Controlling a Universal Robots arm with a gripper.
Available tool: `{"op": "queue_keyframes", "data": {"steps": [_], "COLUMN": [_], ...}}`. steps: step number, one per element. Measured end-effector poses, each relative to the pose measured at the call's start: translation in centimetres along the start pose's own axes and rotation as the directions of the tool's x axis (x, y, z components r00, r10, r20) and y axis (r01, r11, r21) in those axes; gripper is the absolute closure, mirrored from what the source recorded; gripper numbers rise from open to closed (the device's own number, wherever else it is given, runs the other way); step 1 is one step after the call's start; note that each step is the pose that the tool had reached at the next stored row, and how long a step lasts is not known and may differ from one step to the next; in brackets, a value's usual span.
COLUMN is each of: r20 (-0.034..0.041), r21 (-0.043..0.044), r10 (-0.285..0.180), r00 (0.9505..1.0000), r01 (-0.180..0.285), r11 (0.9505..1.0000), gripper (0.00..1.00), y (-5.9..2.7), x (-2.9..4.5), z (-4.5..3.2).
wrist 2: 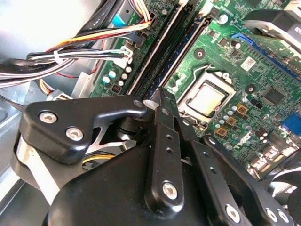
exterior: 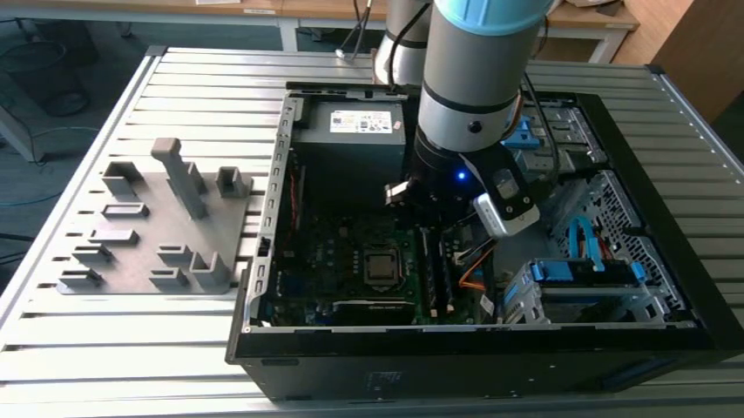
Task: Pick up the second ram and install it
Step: 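Press down the second ram until it locks into place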
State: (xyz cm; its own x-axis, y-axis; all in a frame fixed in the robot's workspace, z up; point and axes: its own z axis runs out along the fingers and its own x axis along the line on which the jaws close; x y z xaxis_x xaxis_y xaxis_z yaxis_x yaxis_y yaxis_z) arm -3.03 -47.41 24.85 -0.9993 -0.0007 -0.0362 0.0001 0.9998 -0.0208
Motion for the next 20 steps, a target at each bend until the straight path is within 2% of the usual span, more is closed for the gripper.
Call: {"op": "queue_keyframes", "data": {"steps": [4, 8, 15, 20], "r20": [0.0000, 0.0001, 0.0000, 0.0002], "r21": [-0.0001, -0.0008, -0.0010, -0.0011], "r10": [0.000, 0.000, 0.000, -0.003], "r00": [1.0000, 1.0000, 1.0000, 1.0000], "r01": [0.000, 0.000, 0.000, 0.003], "r11": [1.0000, 1.0000, 1.0000, 1.0000], "gripper": [0.90, 0.90, 0.90, 0.90], "y": [0.22, 1.55, 3.95, 4.22], "x": [0.01, 0.02, 0.06, 0.09], "z": [0.09, 0.44, 1.67, 2.57]}}
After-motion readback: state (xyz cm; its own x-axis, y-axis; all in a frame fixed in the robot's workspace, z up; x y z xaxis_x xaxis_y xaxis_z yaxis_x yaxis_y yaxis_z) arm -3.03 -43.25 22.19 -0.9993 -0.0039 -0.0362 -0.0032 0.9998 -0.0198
